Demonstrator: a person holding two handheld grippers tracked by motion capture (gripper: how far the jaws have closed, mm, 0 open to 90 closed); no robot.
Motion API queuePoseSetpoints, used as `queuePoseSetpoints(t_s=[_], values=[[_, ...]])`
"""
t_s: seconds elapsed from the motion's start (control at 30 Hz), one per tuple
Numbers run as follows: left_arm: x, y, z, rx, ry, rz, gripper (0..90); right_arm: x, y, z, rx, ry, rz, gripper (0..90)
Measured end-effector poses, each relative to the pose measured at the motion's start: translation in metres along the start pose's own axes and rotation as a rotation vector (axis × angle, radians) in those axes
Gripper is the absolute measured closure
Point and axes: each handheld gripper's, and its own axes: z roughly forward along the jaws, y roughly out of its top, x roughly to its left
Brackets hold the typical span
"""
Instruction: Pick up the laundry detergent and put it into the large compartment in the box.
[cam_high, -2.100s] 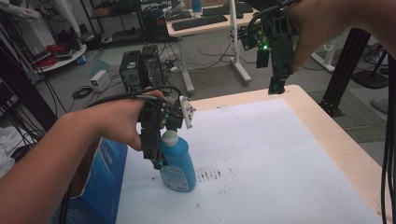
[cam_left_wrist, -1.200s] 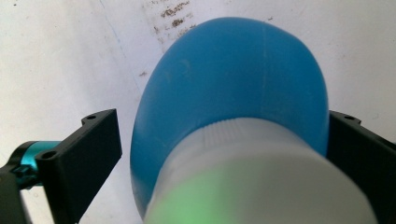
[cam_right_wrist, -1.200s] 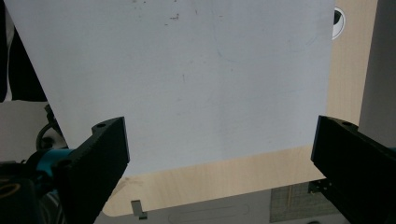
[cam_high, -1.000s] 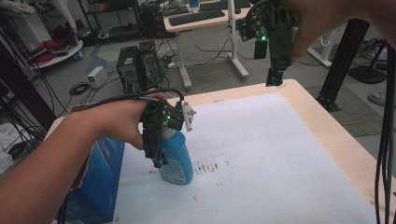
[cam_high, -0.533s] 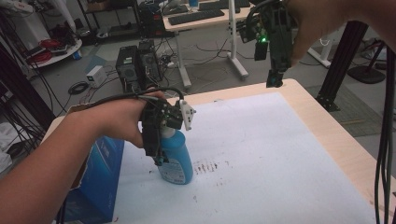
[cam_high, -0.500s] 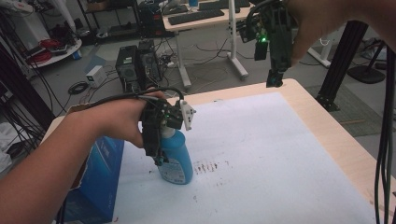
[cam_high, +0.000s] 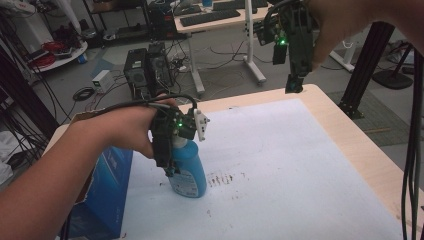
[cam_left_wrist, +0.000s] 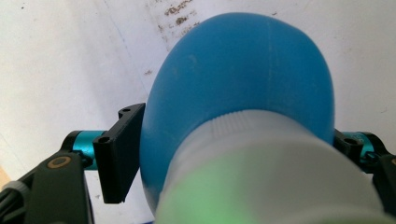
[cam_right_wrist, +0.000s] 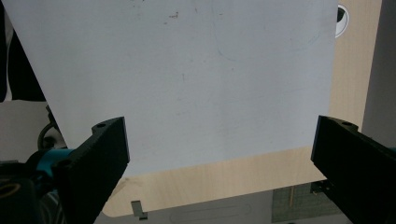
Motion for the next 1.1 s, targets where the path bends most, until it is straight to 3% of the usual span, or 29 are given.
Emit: queuePoseSetpoints(t_s=[0.5, 0.73, 0.9, 1.1], values=[[0.0, 0.001, 0.001, 0.011, -0.01, -0.007, 31.6, 0.0, 0.001, 0.0, 0.002, 0.001, -0.004, 3.3], [-0.001, 0.002, 0.001, 0.013, 0.011, -0.017, 36.8, 0.0, 0.0, 0.001, 0.005, 0.001, 0.001, 3.3], [-0.003, 0.002, 0.0, 0.029, 0.016, -0.071, 38.0, 0.0, 0.002, 0.002, 0.013, 0.001, -0.002, 3.3], [-0.011, 0.001, -0.009, 0.048, 0.025, -0.077, 38.1, 0.001, 0.006, 0.002, 0.012, 0.004, -0.018, 3.3]])
